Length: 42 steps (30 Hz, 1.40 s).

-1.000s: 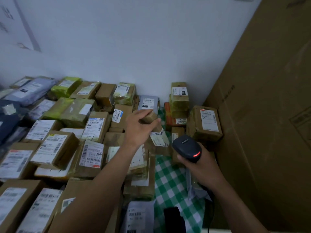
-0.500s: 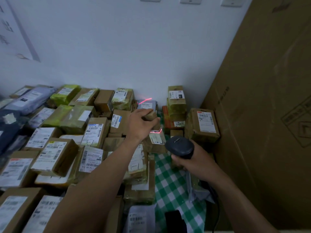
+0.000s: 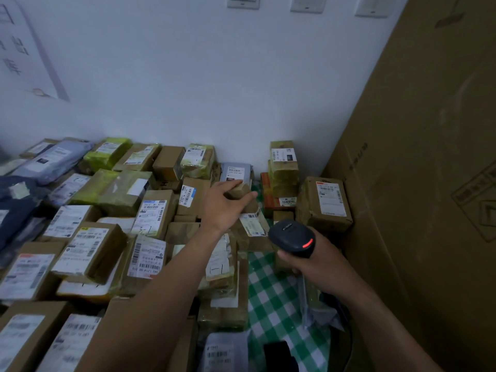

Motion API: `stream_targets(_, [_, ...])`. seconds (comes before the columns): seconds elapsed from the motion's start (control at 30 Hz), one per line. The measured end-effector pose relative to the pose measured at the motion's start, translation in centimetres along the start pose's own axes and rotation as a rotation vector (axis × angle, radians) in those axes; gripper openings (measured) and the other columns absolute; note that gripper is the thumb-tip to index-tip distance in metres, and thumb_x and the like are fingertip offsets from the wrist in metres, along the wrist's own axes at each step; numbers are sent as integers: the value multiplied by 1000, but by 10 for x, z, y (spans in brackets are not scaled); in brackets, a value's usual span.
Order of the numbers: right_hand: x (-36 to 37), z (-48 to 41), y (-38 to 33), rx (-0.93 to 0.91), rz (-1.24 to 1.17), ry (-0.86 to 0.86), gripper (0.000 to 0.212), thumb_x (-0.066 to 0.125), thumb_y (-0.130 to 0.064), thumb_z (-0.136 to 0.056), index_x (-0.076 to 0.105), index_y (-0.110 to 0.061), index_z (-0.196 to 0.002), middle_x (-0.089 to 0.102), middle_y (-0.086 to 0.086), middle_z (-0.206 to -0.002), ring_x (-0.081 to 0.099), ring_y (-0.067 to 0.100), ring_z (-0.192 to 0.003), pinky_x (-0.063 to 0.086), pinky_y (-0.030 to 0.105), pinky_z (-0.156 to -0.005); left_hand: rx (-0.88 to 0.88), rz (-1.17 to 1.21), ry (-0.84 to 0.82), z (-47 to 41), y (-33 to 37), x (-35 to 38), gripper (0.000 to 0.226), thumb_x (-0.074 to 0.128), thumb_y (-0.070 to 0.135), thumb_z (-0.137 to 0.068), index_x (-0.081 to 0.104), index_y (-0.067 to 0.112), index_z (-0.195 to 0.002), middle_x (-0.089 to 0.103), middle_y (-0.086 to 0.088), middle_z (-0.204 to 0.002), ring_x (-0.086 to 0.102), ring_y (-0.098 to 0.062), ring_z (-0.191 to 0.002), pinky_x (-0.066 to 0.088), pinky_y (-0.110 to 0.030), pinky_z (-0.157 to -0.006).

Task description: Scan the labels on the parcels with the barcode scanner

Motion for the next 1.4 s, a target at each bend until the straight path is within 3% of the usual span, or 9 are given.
stream_targets(0.2, [-4, -17, 0, -23, 12, 46, 63, 90, -17, -80, 60, -33, -133, 67, -19, -119, 62, -2, -110, 47, 15, -81, -324, 324, -127, 10, -2, -19, 42, 78, 52, -85, 72, 33, -121, 71, 2, -116, 68, -19, -106, 64, -44, -82])
stream_targets(0.33, [2, -45, -12, -46, -6, 135, 69, 91, -13, -77, 60, -25, -138, 68, -9, -129, 63, 11, -120, 48, 27, -94, -384, 376, -159, 7, -4, -40, 32, 69, 55, -91, 69, 33, -115, 64, 2, -119, 62, -23, -110, 64, -48, -79])
stream_targets(0.57, [-10, -107, -40, -69, -57, 220, 69, 83, -14, -86, 49, -19, -146, 60, 0, -139, 54, 25, -133, 36, 29, -99, -82, -197, -344, -13, -26, -77, 18, 57, 17, -106, 66, 27, -118, 67, 20, -107, 61, 14, -97, 48, -8, -83])
stream_targets(0.7, [-15, -147, -57, -94, -48, 206, 66, 85, -13, -85, 54, -22, -142, 64, -2, -133, 58, 19, -122, 42, 32, -97, -139, -135, -357, -38, -42, -83, 53, 66, 17, -100, 50, 47, -140, 65, 15, -116, 62, 0, -109, 52, -15, -82])
stream_targets(0.87, [-17, -197, -66, -117, -35, 221, 56, 84, -20, -87, 59, -21, -137, 66, -3, -123, 58, 13, -108, 42, 28, -90, -334, 79, -270, -76, -56, -55, 40, 66, -2, -96, 58, 16, -130, 67, -4, -109, 67, -16, -99, 58, -20, -68])
stream_targets(1.0, [-7, -226, -47, -69, -45, 184, 57, 85, -22, -86, 60, -22, -137, 68, -5, -123, 63, 18, -114, 52, 39, -97, -469, 116, -143, -115, -91, -20, 35, 70, 11, -96, 55, 9, -127, 70, -14, -112, 71, -28, -99, 60, -50, -92])
stream_targets(1.1, [-1, -241, -28, -14, -54, 137, 63, 87, -25, -83, 58, -29, -139, 69, -7, -126, 64, 18, -118, 53, 49, -104, -543, 77, -69, -140, -106, 8, 21, 63, 26, -101, 61, 11, -116, 69, -5, -101, 68, -23, -93, 58, -46, -89])
stream_targets(1.2, [-1, -250, -15, 36, -63, 121, 67, 87, -21, -83, 55, -28, -142, 65, -8, -131, 60, 16, -121, 48, 42, -105, -579, -101, -116, -161, -123, 31, 46, 54, 48, -94, 66, 11, -118, 71, -10, -110, 68, -31, -103, 55, -50, -96])
stream_targets(1.4, [-8, -257, -4, 75, -22, 144, 68, 88, -24, -81, 55, -28, -140, 65, -10, -124, 60, 14, -117, 47, 39, -101, -571, -295, -157, -191, -142, 51, 42, 57, 47, -99, 64, 9, -114, 71, -12, -104, 69, -26, -92, 56, -39, -83])
Point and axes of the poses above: each hand's wrist, its own z-axis away from the middle knuckle, its own x-axis out of the palm, y = z × x, the point moved 3 cm from there along -z, towards the middle knuckle
